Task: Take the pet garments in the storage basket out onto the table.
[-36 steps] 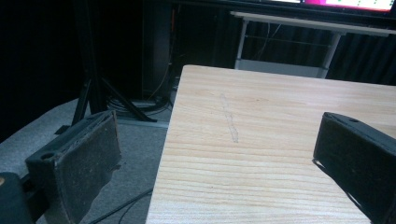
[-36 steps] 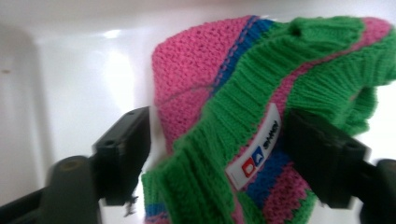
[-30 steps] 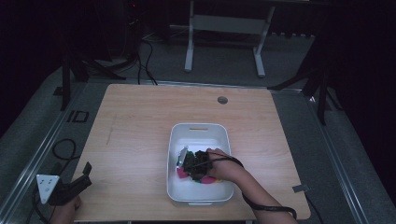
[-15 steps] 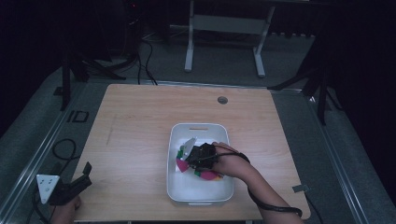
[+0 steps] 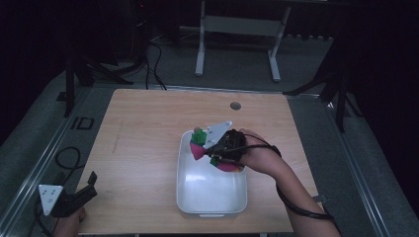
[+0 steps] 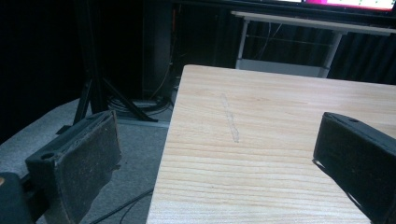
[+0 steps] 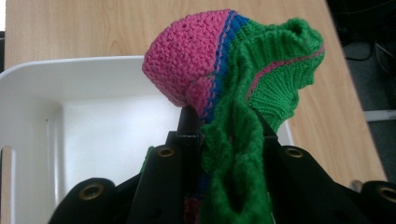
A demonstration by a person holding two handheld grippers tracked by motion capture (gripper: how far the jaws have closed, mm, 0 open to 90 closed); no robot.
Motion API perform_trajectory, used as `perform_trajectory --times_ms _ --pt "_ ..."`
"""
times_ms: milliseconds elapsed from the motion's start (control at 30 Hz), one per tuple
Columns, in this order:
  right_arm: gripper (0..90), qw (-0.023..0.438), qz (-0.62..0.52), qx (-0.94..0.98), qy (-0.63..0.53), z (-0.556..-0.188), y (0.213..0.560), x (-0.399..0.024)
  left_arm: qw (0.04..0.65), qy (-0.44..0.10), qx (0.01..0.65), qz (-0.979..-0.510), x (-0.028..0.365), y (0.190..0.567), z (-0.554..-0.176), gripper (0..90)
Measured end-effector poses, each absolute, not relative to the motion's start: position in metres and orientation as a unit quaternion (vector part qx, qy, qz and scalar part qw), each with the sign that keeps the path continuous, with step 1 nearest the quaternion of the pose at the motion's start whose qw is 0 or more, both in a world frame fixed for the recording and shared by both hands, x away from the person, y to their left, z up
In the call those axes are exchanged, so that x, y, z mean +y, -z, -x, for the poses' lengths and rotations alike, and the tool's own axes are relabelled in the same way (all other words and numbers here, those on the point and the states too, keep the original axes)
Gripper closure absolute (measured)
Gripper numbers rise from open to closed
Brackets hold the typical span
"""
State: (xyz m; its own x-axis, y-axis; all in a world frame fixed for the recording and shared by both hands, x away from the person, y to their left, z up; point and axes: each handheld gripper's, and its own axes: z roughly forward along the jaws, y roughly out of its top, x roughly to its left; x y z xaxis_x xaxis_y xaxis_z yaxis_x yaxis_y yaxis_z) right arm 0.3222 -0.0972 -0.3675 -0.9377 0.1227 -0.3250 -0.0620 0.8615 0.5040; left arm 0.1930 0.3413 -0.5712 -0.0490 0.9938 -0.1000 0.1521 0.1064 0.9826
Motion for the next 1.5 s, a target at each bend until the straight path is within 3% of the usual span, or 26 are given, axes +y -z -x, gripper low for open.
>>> perform_trajectory --times_ms 700,1167,1500 --pt "72.3 0.221 -0.094 0.939 -0.247 -0.342 0.353 -0.181 0.473 -0.443 0.573 -0.502 0.341 0.571 -0.193 1.2" --pt "72.1 0.239 -0.166 0.926 -0.242 -0.349 0.358 -0.256 0.471 -0.444 0.574 -0.501 0.341 0.571 -0.193 1.2" --pt "71.7 0.243 -0.185 0.922 -0.24 -0.356 0.375 -0.274 0.471 -0.445 0.574 -0.501 0.341 0.571 -0.193 1.2"
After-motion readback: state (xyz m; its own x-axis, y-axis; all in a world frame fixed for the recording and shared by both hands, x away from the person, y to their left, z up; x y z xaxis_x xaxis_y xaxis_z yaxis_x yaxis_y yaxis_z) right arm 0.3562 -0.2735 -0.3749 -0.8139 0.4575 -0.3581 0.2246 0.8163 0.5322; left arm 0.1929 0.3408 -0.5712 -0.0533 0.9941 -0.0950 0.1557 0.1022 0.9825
